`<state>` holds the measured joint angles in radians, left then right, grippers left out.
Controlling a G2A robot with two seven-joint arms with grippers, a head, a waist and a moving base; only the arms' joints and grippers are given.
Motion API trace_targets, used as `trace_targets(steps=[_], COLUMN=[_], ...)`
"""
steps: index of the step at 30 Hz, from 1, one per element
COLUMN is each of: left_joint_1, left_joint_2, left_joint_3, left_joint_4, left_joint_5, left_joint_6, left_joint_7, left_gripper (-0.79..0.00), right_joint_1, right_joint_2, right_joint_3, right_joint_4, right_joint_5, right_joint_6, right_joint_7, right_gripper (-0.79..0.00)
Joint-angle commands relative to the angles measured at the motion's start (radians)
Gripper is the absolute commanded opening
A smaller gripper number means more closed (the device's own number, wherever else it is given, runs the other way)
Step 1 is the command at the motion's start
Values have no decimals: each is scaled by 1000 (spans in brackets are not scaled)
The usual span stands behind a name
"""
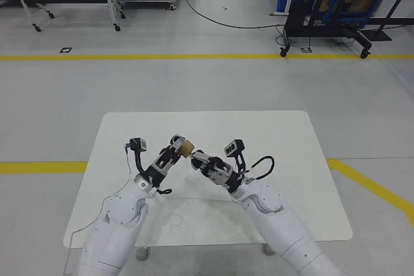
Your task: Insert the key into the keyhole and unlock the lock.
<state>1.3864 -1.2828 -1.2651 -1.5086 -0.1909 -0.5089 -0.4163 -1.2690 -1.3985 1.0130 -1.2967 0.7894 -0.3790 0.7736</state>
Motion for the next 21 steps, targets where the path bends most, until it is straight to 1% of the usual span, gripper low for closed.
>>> trace_targets(steps=[1,3,5,11,12,13,14,15,18,21], left_joint_1=[0,0,0,-3,-3,-4,-4,-4,-8,-18], left_joint_2=[0,1,1,2,2,2,2,2,3,4], left_joint_3=[-1,-1,-1,0,0,0,0,0,-2,-3], left_joint_4=[1,1,2,6,7,7,8,9,17,26], left_joint_5=[3,5,6,3,2,1,0,1,5,28], left_joint_6=[-10,-22,-27,-35,-33,-32,-31,-28,1,53], left_joint_7=[0,-1,-2,-11,-12,-13,-13,-12,-7,-2], left_gripper=[-785,-785,-785,-785,-785,-785,-785,-785,-785,-785], right_joint_1=[2,5,12,24,25,27,30,31,28,15], right_joint_2=[-3,-6,-8,-11,-11,-11,-10,-10,-7,6], right_joint_3=[5,8,12,14,15,14,14,13,25,67], right_joint_4=[12,29,47,72,74,77,78,76,64,38], right_joint_5=[108,188,219,201,194,177,152,136,98,27], right_joint_6=[36,70,85,73,69,67,61,57,32,-7], right_joint_7=[55,108,133,133,128,122,113,110,107,90], right_gripper=[-785,-785,-785,-785,-751,-514,-117,0,0,0])
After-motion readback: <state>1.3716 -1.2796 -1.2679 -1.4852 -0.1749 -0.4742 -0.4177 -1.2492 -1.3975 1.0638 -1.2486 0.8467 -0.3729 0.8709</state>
